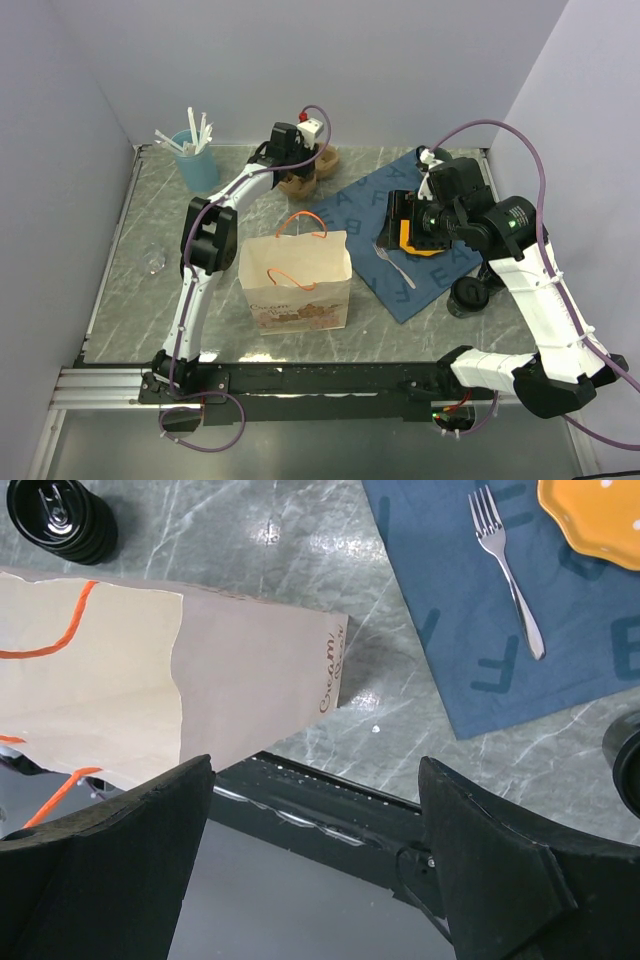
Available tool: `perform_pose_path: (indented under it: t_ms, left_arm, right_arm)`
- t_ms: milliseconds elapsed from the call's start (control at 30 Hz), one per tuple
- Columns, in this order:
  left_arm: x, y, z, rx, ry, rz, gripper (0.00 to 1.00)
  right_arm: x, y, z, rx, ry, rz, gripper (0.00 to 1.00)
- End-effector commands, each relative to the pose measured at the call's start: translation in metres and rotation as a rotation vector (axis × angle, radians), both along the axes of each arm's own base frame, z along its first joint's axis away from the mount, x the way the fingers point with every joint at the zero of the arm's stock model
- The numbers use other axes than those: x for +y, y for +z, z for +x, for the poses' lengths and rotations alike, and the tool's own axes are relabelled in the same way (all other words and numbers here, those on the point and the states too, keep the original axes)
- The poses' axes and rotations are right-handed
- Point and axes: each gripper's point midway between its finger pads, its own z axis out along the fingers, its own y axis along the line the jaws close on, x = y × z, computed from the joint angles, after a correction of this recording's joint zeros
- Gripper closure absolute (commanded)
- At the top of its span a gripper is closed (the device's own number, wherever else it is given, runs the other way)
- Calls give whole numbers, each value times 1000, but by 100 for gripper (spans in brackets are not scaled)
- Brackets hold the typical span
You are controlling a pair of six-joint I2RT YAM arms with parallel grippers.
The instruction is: Pack the takeout coffee
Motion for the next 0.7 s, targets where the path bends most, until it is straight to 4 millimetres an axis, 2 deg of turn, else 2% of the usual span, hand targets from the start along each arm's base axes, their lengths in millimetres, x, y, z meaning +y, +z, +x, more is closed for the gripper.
perform_pose_path:
  t_ms: [0, 67, 100, 167, 200, 267, 333, 400, 667]
  left_arm:
    - [0, 80, 10, -158, 42, -67, 79]
    - [8, 73, 11, -154, 67, -29, 62]
    - [10, 69, 10, -149, 70, -14, 58]
    - [14, 68, 11, -155, 75, 7, 62]
    - [16, 68, 13, -155, 81, 8, 69]
    - [16, 77, 13, -163, 81, -7, 74]
    - [15, 87, 14, -177, 83, -21, 70]
    - [15, 102, 14, -195, 90, -42, 61]
    - [18, 134, 12, -213, 102, -126, 61]
  right_arm:
    - [2, 9, 2, -36, -4, 35, 10]
    - [2, 9, 2, -40, -8, 35, 10]
    - [1, 8, 1, -38, -10, 38, 10]
    - [1, 7, 0, -39, -11, 40, 10]
    - [1, 7, 0, -36, -9, 41, 10]
    - [2, 7, 0, -33, -7, 39, 10]
    - [3, 7, 1, -31, -7, 41, 10]
    - [3, 9, 2, -34, -6, 41, 10]
    - [4, 10, 2, -37, -2, 49, 10]
